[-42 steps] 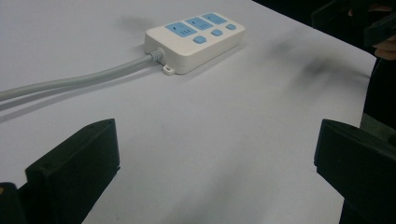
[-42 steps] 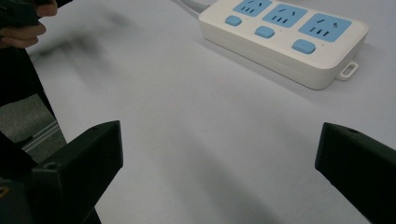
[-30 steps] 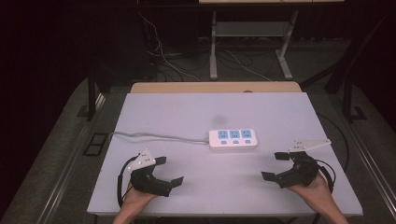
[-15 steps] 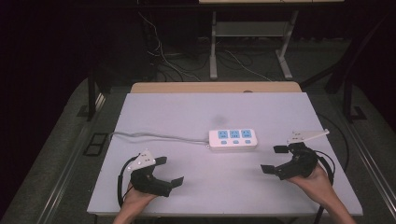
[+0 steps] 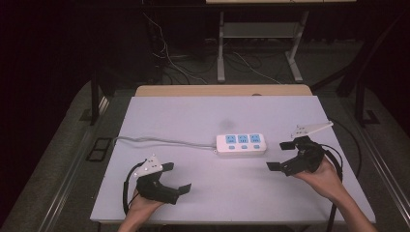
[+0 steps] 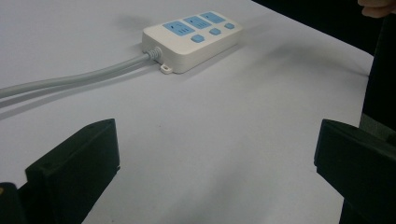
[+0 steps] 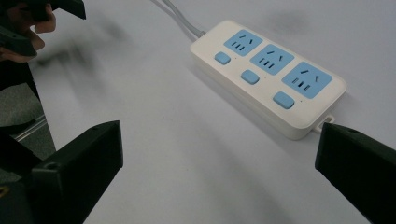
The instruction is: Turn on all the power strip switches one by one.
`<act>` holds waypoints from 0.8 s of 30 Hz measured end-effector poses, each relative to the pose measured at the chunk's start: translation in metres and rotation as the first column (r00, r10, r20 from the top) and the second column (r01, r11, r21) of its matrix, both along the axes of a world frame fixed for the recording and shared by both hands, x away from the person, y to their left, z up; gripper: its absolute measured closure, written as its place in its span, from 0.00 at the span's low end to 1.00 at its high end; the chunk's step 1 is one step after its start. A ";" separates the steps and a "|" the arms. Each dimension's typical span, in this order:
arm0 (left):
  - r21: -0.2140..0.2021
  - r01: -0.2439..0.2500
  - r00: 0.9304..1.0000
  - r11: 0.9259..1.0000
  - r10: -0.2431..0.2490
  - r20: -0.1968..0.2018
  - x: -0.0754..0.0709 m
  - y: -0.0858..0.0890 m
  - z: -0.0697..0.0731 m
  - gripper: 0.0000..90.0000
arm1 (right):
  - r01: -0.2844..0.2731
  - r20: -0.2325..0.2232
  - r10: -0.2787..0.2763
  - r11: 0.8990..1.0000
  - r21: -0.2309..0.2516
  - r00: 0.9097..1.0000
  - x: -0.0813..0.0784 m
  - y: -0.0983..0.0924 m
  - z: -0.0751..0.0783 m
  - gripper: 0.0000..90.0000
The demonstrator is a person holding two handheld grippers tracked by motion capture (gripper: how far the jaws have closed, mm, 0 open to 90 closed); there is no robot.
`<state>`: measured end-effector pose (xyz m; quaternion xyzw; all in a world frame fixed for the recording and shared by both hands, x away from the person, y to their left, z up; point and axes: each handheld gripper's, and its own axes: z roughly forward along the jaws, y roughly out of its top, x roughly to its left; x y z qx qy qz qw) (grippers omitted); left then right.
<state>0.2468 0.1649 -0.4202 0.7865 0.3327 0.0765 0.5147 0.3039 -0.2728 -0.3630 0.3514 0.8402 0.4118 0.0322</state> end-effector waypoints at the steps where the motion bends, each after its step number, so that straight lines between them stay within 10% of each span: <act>1: -0.001 0.001 1.000 1.000 -0.001 0.000 0.000 0.000 0.000 0.00 | -0.002 0.001 0.002 1.000 -0.001 1.000 0.002 0.001 0.001 0.01; 24: 0.008 0.002 1.000 1.000 -0.002 -0.002 0.000 -0.001 -0.001 0.00 | -0.014 0.001 0.014 0.999 -0.042 1.000 0.038 0.019 0.013 0.01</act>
